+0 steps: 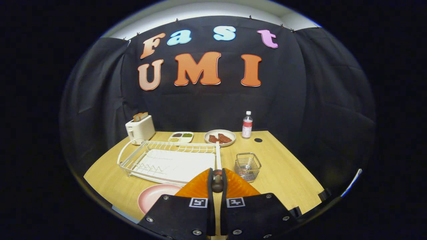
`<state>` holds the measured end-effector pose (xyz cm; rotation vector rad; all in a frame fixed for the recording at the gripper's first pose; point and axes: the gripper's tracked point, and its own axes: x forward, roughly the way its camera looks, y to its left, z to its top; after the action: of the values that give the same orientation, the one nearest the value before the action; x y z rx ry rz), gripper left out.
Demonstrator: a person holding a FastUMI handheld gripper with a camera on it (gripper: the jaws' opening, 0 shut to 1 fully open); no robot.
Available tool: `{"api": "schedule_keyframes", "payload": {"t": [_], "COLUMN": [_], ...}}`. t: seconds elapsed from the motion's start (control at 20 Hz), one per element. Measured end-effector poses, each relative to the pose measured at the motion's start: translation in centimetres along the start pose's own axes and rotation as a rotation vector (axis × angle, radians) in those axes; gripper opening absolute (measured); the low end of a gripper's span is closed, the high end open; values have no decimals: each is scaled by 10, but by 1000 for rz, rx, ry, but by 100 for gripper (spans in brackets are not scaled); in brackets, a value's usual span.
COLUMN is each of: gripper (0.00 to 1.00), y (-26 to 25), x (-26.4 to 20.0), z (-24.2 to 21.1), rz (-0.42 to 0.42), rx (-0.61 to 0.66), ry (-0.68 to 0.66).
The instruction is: Take the plate from the dish rack, then take the spoon from the basket and place it into the plate.
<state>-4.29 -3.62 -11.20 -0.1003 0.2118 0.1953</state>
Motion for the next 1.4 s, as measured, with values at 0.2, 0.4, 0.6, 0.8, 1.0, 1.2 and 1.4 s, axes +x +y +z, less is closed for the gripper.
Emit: {"api": "schedule_keyframes", "payload": {"t": [0.2, 0.4, 0.6, 0.8, 1.0, 1.2, 1.4], "gripper": [6, 6, 6, 6, 6, 7, 11], "y": [29, 63, 97, 120, 136, 144, 143], "x": [-7, -10, -5, 7, 19, 23, 22], "z": [-18, -37, -63, -84, -93, -98, -107], "rz": [63, 135, 208, 254, 278, 293, 295], "rx": [6, 13, -8, -31, -50, -71, -97], "ry": [19, 42, 79, 106, 97, 69, 75]}}
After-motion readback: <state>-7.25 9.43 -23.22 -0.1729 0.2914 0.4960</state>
